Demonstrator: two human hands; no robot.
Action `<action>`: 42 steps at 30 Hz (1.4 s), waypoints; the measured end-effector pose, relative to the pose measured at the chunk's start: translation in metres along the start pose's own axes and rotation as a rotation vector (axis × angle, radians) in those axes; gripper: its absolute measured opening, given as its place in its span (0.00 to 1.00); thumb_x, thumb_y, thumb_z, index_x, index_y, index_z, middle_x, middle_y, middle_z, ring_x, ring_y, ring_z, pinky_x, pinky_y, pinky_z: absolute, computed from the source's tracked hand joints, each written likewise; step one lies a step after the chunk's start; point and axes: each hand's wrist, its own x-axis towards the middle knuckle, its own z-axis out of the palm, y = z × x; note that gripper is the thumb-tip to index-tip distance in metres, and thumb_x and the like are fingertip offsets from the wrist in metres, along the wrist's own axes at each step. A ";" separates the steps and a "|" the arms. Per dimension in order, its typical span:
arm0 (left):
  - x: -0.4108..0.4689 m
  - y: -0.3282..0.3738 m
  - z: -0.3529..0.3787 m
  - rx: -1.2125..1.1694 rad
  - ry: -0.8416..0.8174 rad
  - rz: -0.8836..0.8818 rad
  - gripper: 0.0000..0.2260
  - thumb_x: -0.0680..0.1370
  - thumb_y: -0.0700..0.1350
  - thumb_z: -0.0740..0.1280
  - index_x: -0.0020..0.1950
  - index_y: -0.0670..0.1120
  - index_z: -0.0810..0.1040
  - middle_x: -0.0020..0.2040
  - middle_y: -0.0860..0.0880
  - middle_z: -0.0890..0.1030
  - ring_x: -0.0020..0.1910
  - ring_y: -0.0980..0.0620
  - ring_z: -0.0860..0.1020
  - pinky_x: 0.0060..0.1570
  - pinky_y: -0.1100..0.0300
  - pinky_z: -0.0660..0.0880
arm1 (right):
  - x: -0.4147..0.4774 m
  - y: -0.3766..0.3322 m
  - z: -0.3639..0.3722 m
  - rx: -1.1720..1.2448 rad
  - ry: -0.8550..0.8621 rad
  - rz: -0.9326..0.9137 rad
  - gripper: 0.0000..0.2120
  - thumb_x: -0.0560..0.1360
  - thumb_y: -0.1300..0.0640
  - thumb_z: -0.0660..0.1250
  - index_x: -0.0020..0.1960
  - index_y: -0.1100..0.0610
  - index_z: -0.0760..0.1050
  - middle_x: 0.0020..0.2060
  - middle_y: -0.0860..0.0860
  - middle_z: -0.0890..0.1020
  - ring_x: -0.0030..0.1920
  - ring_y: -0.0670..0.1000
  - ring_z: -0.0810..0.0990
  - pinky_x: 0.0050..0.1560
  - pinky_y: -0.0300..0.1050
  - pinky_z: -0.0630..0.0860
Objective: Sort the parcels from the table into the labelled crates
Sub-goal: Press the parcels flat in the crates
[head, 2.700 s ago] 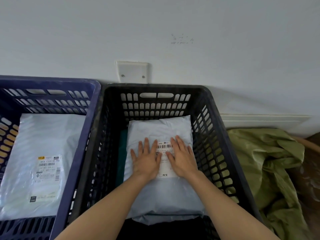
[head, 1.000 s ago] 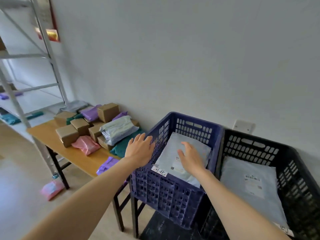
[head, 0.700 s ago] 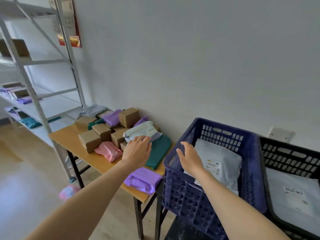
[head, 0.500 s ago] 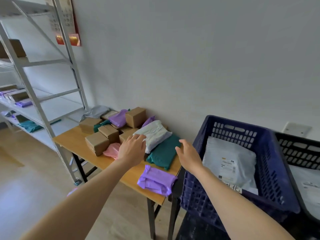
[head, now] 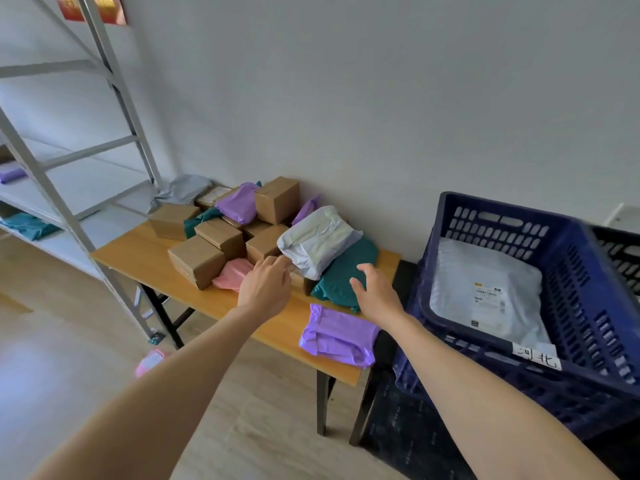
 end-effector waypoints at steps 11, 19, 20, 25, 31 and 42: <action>0.091 -0.041 0.063 -0.023 -0.101 -0.027 0.16 0.81 0.45 0.55 0.69 0.50 0.71 0.66 0.47 0.74 0.64 0.45 0.72 0.54 0.52 0.72 | 0.096 0.026 0.050 0.038 -0.043 0.131 0.20 0.82 0.52 0.57 0.72 0.57 0.64 0.69 0.56 0.70 0.67 0.56 0.71 0.63 0.49 0.70; 0.155 -0.071 0.114 -0.006 -0.264 -0.048 0.18 0.82 0.47 0.54 0.72 0.55 0.67 0.73 0.48 0.66 0.73 0.47 0.62 0.64 0.50 0.69 | 0.168 0.042 0.089 0.179 -0.092 0.284 0.23 0.81 0.49 0.58 0.73 0.56 0.60 0.70 0.56 0.68 0.68 0.57 0.70 0.62 0.52 0.70; 0.164 -0.072 0.118 -0.005 -0.281 -0.055 0.18 0.83 0.48 0.54 0.73 0.57 0.66 0.75 0.47 0.63 0.74 0.46 0.60 0.66 0.49 0.67 | 0.176 0.046 0.091 0.200 -0.092 0.305 0.25 0.81 0.48 0.59 0.74 0.56 0.58 0.71 0.55 0.68 0.68 0.57 0.70 0.62 0.52 0.70; 0.190 -0.079 0.138 0.027 -0.357 -0.037 0.18 0.83 0.50 0.53 0.74 0.60 0.63 0.78 0.46 0.55 0.77 0.46 0.51 0.74 0.46 0.51 | 0.206 0.057 0.104 0.368 -0.117 0.433 0.35 0.79 0.43 0.62 0.77 0.55 0.49 0.73 0.56 0.65 0.70 0.58 0.67 0.59 0.47 0.68; 0.205 -0.090 0.160 0.057 -0.440 -0.018 0.21 0.82 0.54 0.56 0.75 0.64 0.57 0.79 0.47 0.50 0.78 0.45 0.46 0.75 0.42 0.48 | 0.227 0.062 0.119 0.548 -0.130 0.581 0.41 0.77 0.45 0.66 0.78 0.59 0.46 0.73 0.55 0.65 0.71 0.56 0.66 0.60 0.45 0.65; 0.210 -0.111 0.166 -0.057 -0.481 0.029 0.33 0.75 0.37 0.63 0.75 0.63 0.59 0.79 0.50 0.47 0.78 0.48 0.44 0.69 0.51 0.63 | 0.240 0.056 0.142 0.935 0.038 0.791 0.30 0.70 0.48 0.75 0.64 0.60 0.68 0.55 0.54 0.80 0.54 0.54 0.80 0.59 0.53 0.78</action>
